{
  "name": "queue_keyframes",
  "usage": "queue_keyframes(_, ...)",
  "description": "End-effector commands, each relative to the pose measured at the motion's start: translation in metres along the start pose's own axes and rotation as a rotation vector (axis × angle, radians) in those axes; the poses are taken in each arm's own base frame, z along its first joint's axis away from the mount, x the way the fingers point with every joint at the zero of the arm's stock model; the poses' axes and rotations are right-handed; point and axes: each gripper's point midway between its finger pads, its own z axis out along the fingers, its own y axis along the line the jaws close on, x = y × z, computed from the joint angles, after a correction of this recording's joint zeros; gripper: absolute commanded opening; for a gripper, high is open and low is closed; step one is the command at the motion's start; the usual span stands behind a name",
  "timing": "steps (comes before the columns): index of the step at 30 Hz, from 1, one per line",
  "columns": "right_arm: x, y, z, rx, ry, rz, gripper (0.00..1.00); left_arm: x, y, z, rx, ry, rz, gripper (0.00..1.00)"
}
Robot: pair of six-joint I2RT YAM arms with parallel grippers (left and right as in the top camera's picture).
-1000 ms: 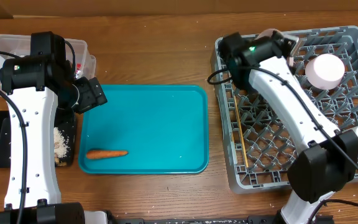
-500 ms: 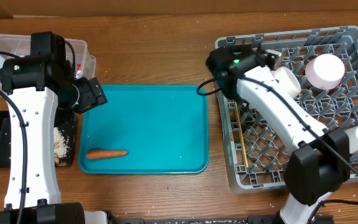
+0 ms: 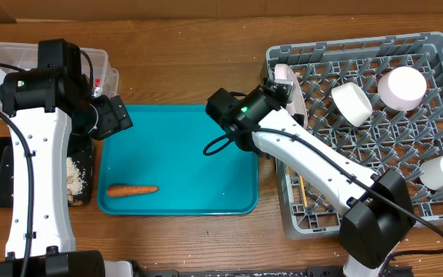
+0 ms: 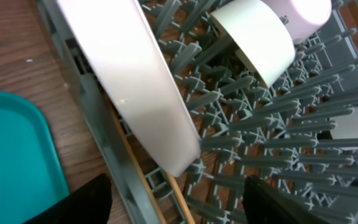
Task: Sort waste into correct bins and load items into the dishwasher
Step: 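Lift the plate and stand it upright in the rack's left side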
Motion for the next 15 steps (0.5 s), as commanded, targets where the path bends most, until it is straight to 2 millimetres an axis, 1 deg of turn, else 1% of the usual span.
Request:
queue_keyframes(1,-0.015,-0.016,-0.014,-0.026,-0.015,0.055,0.72,0.002,0.000,0.001,0.003,0.012,0.019,0.95)
queue_keyframes(4,-0.028,-0.027,-0.032,-0.067,-0.035,0.077,0.82,0.004,-0.001,0.001,0.005,0.021,0.019,1.00)
queue_keyframes(6,-0.037,-0.035,-0.045,-0.114,-0.050,0.080,0.94,0.008,-0.003,0.001,0.019,0.039,0.018,1.00)
queue_keyframes(9,-0.047,-0.046,-0.063,-0.218,-0.033,0.107,0.98,0.016,-0.005,0.001,0.033,0.074,0.017,1.00)
queue_keyframes(12,-0.056,-0.052,-0.079,-0.386,-0.008,0.103,0.99,0.022,-0.003,0.003,0.024,0.098,0.015,1.00)
queue_keyframes(15,-0.068,-0.064,-0.088,-0.541,0.017,0.099,1.00,0.029,-0.006,0.006,0.041,0.130,0.007,1.00)
